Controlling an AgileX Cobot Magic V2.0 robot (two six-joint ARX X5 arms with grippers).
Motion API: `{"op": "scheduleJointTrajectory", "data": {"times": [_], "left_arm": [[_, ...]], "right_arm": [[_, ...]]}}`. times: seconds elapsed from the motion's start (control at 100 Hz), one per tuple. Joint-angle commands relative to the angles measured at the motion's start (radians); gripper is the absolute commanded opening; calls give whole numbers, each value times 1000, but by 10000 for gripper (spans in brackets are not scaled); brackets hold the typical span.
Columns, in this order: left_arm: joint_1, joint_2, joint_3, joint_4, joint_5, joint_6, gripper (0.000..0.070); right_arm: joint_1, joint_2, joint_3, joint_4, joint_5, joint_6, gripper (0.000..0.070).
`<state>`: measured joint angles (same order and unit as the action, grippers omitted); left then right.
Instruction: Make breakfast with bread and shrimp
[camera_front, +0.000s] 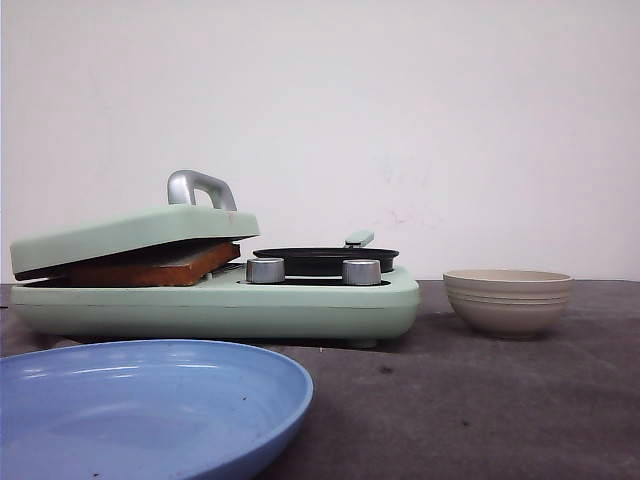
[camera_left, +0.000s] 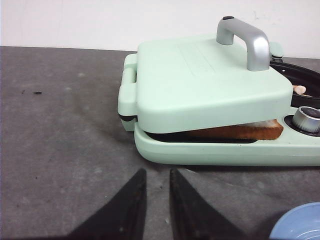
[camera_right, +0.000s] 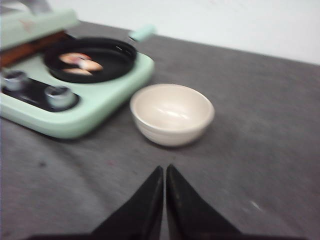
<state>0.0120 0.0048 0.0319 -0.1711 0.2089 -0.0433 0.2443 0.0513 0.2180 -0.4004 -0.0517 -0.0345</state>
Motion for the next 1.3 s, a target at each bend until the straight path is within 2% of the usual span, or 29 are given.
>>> {"op": "scheduleJointTrajectory", "data": {"times": [0.0,0.22,0.37,0.94,1.07,1.29], "left_arm": [[-1,-1,-18,8,1,4,0],[-1,0,-18,10,1,4,0],[-1,0,-18,14,1,4,0],[-1,-1,-18,14,1,4,0],[-1,-1,-18,14,1,4,0],[-1,-1,-18,14,1,4,0]], "right_arm": [[-35,-46,-26,26,-4,-11,0],[-107,-48,-203,356,-85,-10,0],[-117,-48,-207,217,-69,-6,0],[-60,-48,-207,220,-31,3,0],[-14,-48,-207,214,18,8,0],[-43,-48,-207,213,28,8,0]]}}
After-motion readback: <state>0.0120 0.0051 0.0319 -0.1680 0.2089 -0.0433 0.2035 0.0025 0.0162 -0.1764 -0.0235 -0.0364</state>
